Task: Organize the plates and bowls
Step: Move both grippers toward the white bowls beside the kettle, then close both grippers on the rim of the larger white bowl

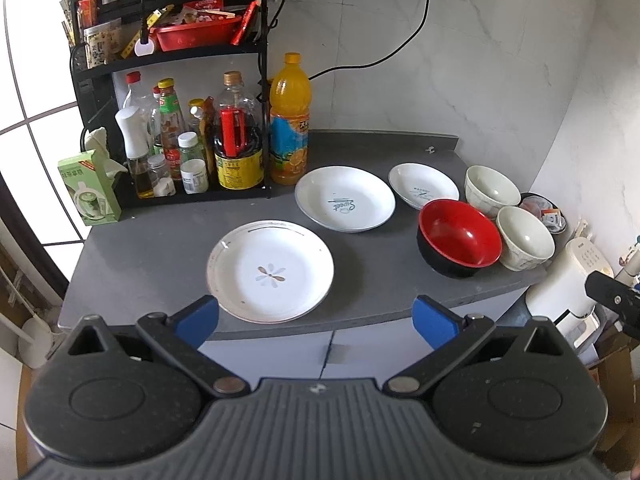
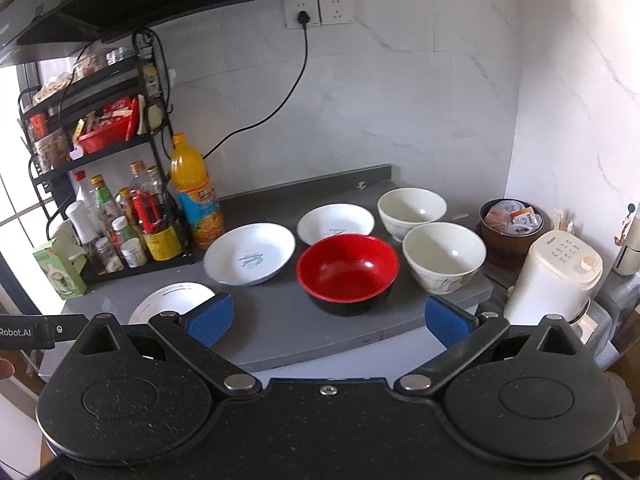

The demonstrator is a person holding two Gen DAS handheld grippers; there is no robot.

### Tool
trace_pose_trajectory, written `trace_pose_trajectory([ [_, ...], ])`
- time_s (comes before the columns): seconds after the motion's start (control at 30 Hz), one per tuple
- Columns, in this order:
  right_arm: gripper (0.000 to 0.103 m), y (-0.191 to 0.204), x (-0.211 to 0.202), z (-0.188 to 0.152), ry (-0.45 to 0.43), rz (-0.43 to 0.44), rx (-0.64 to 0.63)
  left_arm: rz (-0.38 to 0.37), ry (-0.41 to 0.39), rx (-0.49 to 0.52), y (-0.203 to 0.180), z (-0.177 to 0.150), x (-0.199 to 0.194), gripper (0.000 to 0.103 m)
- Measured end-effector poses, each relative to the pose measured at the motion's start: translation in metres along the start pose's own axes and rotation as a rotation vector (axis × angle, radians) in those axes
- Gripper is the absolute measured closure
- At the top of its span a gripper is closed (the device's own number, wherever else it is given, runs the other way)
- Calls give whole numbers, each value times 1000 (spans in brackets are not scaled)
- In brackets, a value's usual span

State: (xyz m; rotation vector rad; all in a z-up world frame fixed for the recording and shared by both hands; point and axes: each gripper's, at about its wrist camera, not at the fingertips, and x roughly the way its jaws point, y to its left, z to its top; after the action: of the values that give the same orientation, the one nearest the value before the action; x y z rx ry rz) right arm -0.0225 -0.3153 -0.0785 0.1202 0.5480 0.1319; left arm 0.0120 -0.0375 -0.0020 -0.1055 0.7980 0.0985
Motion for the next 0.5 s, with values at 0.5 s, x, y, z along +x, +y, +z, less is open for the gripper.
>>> trace_pose_trajectory([
  [0.5, 1, -64, 46, 19, -2, -66, 113, -59, 6, 47, -66, 44, 50, 2],
])
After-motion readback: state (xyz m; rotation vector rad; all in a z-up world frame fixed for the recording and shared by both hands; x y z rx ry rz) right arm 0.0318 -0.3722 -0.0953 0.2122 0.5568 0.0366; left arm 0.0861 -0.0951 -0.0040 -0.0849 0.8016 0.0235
